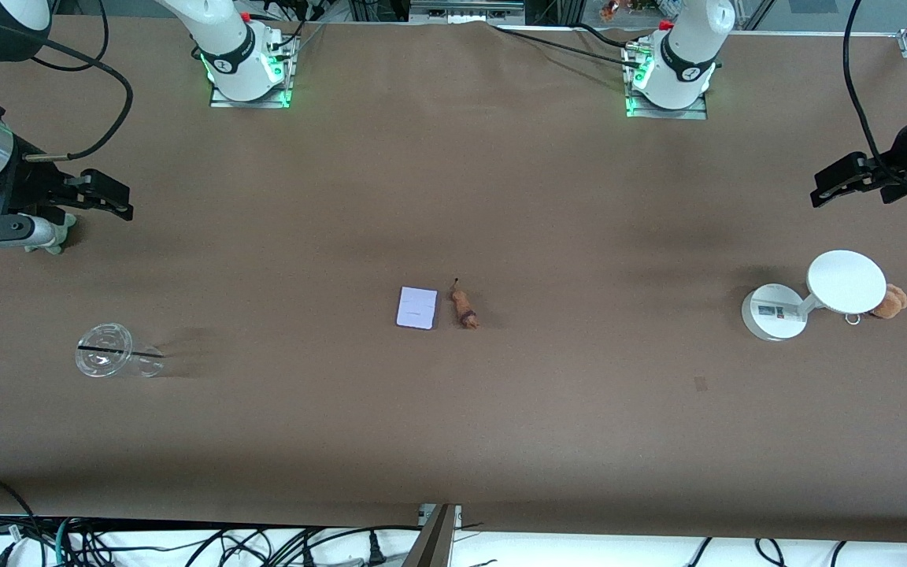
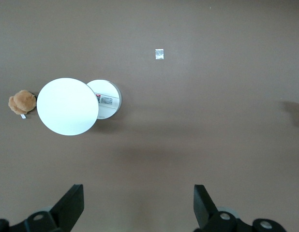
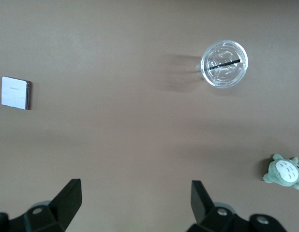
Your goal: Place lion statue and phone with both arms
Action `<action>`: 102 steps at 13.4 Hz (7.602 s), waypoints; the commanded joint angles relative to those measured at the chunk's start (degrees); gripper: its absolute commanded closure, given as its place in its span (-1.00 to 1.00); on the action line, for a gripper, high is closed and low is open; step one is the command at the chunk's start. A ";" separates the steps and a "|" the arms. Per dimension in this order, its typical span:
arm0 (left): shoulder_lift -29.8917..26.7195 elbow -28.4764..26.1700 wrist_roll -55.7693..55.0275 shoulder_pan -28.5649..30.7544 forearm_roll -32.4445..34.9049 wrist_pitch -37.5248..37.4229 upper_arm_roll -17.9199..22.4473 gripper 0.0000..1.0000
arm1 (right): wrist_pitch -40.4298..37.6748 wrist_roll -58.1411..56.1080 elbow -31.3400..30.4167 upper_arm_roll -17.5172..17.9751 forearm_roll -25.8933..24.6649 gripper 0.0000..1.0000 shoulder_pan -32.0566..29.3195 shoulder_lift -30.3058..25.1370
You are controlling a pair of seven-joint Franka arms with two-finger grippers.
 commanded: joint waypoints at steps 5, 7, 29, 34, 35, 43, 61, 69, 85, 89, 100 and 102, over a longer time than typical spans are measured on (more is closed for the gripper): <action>0.78 1.56 1.03 0.48 0.14 -0.96 -0.43 -1.00 | 0.02 -0.60 0.62 0.22 -0.55 -1.00 0.15 0.25; 0.69 1.56 1.03 0.48 0.14 -0.96 -0.43 -1.00 | -0.07 -0.60 0.62 0.22 -0.29 -1.00 0.23 0.25; 0.86 1.56 0.94 0.39 0.14 -0.87 -0.43 -1.00 | 0.02 -0.16 0.71 0.13 -0.64 -1.00 2.52 0.16; 1.22 1.64 0.94 0.48 0.05 -0.78 -0.51 -1.00 | 0.02 -0.42 0.71 0.13 -0.90 -1.00 2.34 0.60; 1.13 1.73 0.94 0.48 0.14 -0.69 -0.43 -1.00 | 0.02 -0.25 0.71 0.13 -0.90 -1.00 2.43 0.60; 2.88 2.52 0.59 1.27 -3.11 0.88 -0.42 -1.00 | 1.07 -0.51 0.62 0.04 -1.25 -1.00 2.26 4.90; 25.54 5.05 -42.97 -21.73 -8.39 23.98 -4.20 -1.00 | 16.70 10.04 0.54 0.31 -0.81 -1.00 7.97 17.64; 44.98 16.85 -66.35 -34.05 -5.41 39.20 -2.63 -1.00 | 27.70 18.90 0.45 0.31 -0.81 -1.00 12.36 25.82; 49.91 16.58 -70.52 -37.23 2.34 41.94 -2.71 1.00 | 35.52 30.25 0.27 0.31 -0.20 -1.00 21.06 32.06; 47.63 16.15 -59.55 -32.13 2.68 38.27 -2.72 1.00 | 38.94 36.48 0.36 0.31 -0.28 -1.00 24.04 33.91; 20.39 -13.54 -18.08 -12.64 2.77 33.06 -2.53 1.00 | 51.17 50.64 0.62 0.22 -0.55 -1.00 31.96 40.85; 18.80 -17.58 -9.30 -7.63 2.77 35.59 -2.53 1.00 | 51.96 51.61 1.23 0.22 -0.64 -1.00 32.66 41.55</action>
